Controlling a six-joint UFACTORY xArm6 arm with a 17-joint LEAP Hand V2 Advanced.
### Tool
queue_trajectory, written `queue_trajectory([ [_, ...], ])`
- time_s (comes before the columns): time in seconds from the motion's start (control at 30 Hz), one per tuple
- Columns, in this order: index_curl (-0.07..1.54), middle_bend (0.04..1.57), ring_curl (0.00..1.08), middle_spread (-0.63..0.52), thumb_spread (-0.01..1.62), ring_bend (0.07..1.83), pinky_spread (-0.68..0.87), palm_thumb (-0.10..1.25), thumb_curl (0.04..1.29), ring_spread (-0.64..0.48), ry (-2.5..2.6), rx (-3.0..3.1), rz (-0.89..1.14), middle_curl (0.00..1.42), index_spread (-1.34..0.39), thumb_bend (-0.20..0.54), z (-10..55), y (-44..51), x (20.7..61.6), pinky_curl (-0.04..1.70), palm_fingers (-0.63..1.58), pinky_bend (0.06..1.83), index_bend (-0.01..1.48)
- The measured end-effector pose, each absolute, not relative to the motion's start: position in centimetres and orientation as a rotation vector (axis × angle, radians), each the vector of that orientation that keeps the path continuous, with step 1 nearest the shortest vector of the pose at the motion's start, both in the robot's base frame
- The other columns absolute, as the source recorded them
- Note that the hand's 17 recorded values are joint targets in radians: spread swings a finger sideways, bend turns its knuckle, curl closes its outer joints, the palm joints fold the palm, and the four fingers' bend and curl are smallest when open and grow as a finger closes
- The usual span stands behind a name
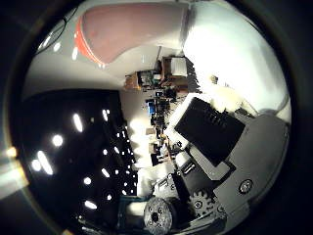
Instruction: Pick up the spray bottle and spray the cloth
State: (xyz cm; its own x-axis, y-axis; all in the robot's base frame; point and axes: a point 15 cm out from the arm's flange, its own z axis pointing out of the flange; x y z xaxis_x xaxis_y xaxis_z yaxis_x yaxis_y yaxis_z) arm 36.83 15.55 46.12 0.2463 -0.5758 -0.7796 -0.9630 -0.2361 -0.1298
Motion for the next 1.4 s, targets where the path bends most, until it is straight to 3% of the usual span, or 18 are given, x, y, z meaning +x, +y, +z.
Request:
queue_trajectory([
  [0.23,0.63,1.32,0.57,-0.17,0.81,1.44,-0.31,1.03,1.03,-0.20,1.383,-1.919,0.766,0.65,-0.25,-0.013,47.0,16.0,36.2,0.65,1.24,1.27,1.16],
  [0.47,0.63,1.32,0.57,-0.17,0.80,1.43,-0.31,1.03,1.03,-0.20,1.470,-1.899,0.824,0.65,-0.25,-0.014,39.7,18.4,40.8,0.65,1.23,1.27,1.16],
  [0.7,0.63,1.32,0.57,-0.17,0.76,1.43,-0.31,1.04,1.03,-0.20,1.589,-1.913,0.858,0.65,-0.25,-0.014,30.7,19.7,40.6,0.65,1.24,1.27,1.15],
  [1.07,0.63,1.32,0.58,-0.17,0.74,1.43,-0.31,1.04,1.03,-0.20,1.421,-1.979,0.762,0.65,-0.25,-0.016,39.8,21.3,37.4,0.65,1.24,1.28,1.15],
  [1.4,0.63,1.33,0.57,-0.17,0.71,1.44,-0.31,1.03,1.03,-0.20,1.126,-2.009,0.808,0.65,-0.25,-0.015,46.8,28.0,33.0,0.65,1.23,1.28,1.16],
])
